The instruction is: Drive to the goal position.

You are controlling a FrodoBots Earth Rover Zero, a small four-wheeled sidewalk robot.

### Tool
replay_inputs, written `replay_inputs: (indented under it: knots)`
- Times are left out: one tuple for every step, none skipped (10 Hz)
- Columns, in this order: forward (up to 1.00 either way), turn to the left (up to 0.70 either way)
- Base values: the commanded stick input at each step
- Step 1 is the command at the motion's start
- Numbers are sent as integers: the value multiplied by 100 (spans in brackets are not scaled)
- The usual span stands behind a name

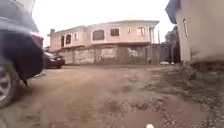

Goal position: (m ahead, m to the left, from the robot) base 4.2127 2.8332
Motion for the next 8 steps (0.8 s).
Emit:
replay_inputs:
  knots:
    - [100, 13]
    - [100, 13]
    - [100, 5]
    - [100, -20]
    - [100, -27]
    - [100, -27]
    - [100, -27]
    - [100, -27]
